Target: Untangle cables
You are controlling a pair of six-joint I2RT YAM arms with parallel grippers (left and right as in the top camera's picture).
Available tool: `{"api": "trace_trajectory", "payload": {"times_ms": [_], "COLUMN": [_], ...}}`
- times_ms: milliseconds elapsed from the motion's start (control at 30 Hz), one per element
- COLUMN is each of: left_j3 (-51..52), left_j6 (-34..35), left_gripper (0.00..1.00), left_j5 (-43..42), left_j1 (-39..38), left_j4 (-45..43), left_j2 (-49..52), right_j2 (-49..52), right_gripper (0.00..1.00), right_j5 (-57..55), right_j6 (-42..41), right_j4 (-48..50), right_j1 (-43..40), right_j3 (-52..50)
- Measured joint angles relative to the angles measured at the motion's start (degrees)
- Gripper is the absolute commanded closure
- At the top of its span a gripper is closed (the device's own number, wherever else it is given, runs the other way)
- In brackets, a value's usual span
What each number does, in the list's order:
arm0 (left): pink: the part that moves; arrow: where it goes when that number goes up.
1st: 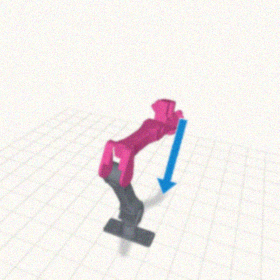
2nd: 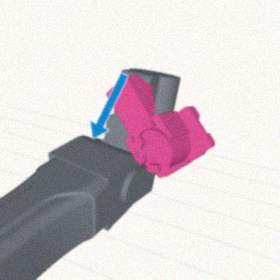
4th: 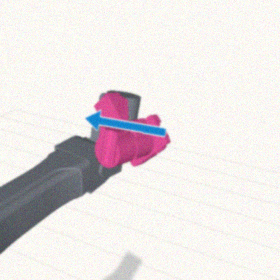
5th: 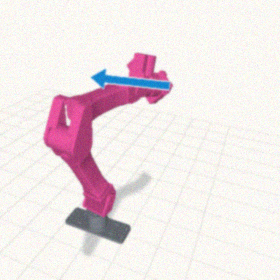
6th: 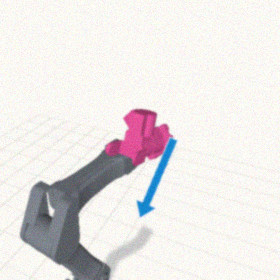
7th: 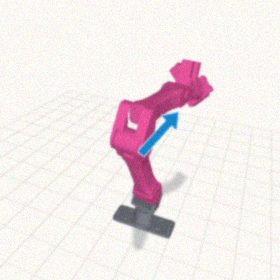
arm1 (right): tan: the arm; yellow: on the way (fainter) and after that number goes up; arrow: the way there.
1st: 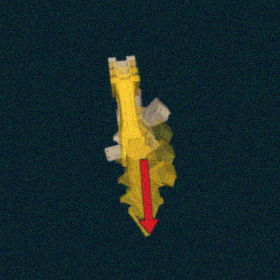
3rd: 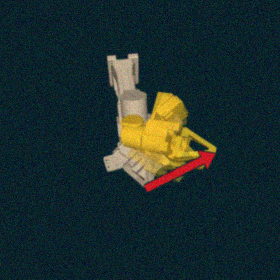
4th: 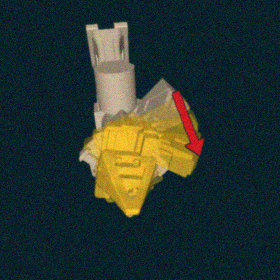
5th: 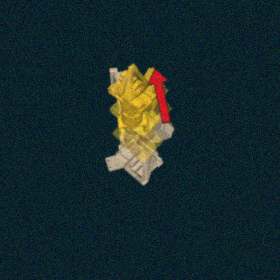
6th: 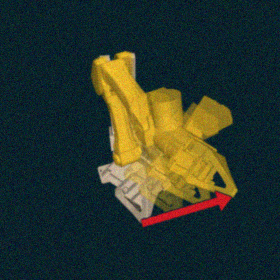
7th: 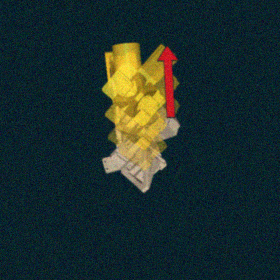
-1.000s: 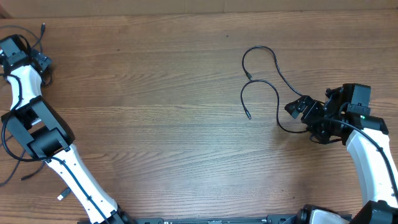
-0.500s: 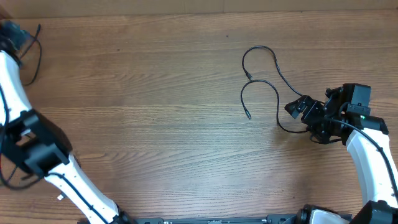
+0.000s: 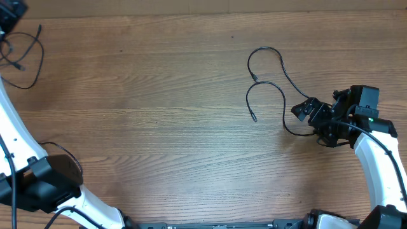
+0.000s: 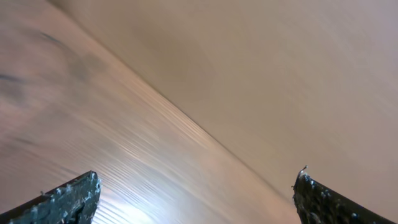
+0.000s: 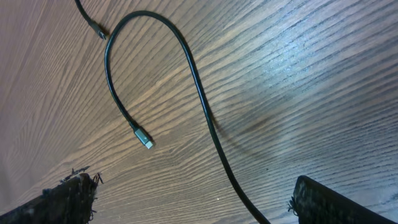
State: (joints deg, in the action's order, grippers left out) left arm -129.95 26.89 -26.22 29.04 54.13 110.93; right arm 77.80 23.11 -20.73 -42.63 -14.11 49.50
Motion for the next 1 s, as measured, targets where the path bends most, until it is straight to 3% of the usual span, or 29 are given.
{"api": "trace_trajectory", "payload": {"times_ms": [167,367,500,700,1000], "left_j3": [-0.37,-0.33,-0.33,0.28,2.21], "left_j6": [-1.90,-6.54,-7.82,-5.99,-3.02], "left_gripper": [0.01,0.00,0.00,0.00,0.01], "left_j5": [-11.52,-12.26,-6.01,10.05,19.69], "left_j1": [-4.66,-17.20,-27.47,-40.19,-43.56], "left_j4": [12.87,22.82,25.68,28.94,29.70], "left_j2": [-0.17,-0.15,-0.15,-0.15,-0.15], "right_j2": [0.00,-0.02,-0.02,-0.02,-0.02], "right_gripper": [0.00,0.00,0.00,0.00,0.00], "right_j5": [0.00,0.02,0.00,0.00,3.63], "right_j6": [0.00,0.00,0.02,0.00,-2.78], "right_j4": [-0.02,0.00,0.00,0.00,2.73], "right_j1": [0.00,0.00,0.00,0.00,0.07], "right_j3": [0.00,0.00,0.00,0.00,0.00]}}
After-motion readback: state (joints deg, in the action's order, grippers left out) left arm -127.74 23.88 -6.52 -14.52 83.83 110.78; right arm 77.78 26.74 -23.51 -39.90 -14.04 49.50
